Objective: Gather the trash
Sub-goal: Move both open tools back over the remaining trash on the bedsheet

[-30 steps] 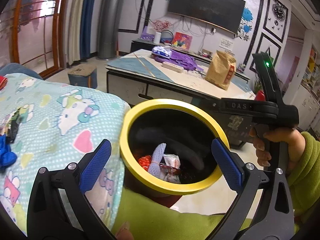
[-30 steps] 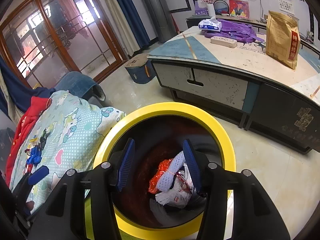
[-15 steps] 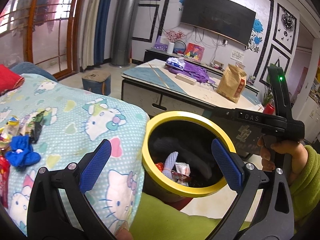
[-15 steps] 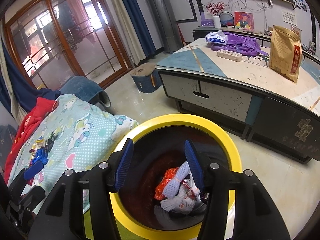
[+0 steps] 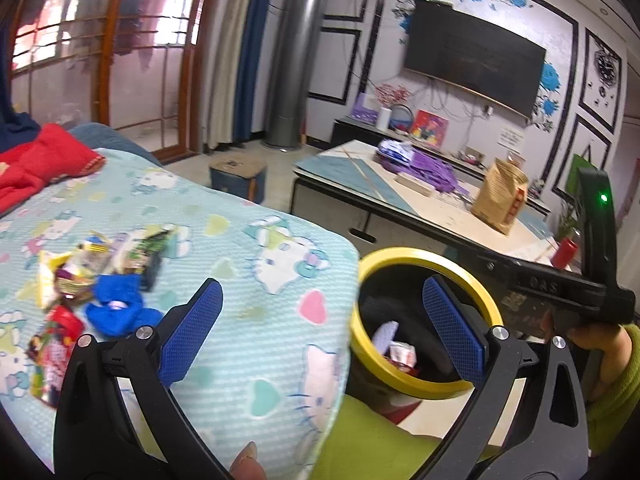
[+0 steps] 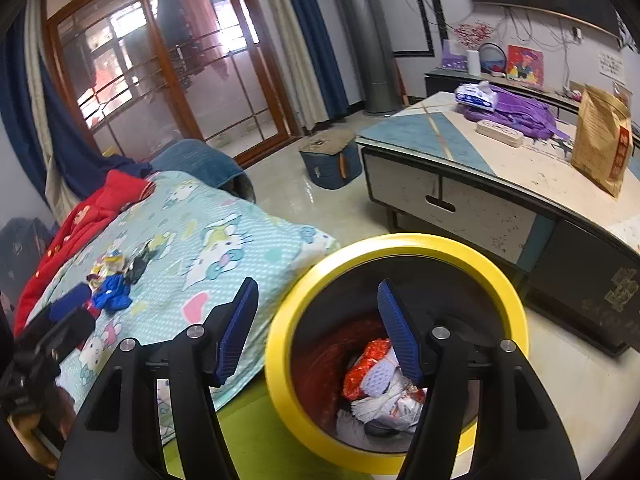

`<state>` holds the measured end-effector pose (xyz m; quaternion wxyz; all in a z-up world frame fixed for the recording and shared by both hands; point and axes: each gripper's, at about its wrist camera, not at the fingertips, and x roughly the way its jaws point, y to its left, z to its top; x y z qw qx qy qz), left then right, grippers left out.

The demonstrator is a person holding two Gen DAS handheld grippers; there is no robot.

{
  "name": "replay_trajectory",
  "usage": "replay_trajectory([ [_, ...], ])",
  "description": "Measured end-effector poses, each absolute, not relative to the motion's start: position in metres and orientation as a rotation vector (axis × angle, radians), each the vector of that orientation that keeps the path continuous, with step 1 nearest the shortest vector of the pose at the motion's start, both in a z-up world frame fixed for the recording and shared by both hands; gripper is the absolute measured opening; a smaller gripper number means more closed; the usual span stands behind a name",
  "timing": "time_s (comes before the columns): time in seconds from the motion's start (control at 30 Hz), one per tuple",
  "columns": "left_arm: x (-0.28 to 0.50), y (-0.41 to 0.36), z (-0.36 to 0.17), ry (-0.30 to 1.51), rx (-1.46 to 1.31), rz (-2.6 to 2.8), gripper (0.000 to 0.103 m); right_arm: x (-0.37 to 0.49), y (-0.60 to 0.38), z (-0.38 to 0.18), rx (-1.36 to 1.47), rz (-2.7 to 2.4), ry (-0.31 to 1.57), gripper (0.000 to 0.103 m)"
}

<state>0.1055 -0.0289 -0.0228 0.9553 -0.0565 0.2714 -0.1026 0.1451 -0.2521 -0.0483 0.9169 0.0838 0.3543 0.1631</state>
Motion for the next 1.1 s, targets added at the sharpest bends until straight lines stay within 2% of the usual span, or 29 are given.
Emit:
replay_trajectory([
  [0.33, 0.09, 0.012, -0.001, 0.47, -0.131, -0.095, 0.092, 0.129, -0.21, -0.044, 0.123, 0.414, 0.726, 0.062],
  [1.1, 0.07, 0.083, 0.007, 0.449, -0.189, 0.065, 0.092, 0.111, -0.138, -0.03, 0.023, 0.576, 0.703, 0.065],
])
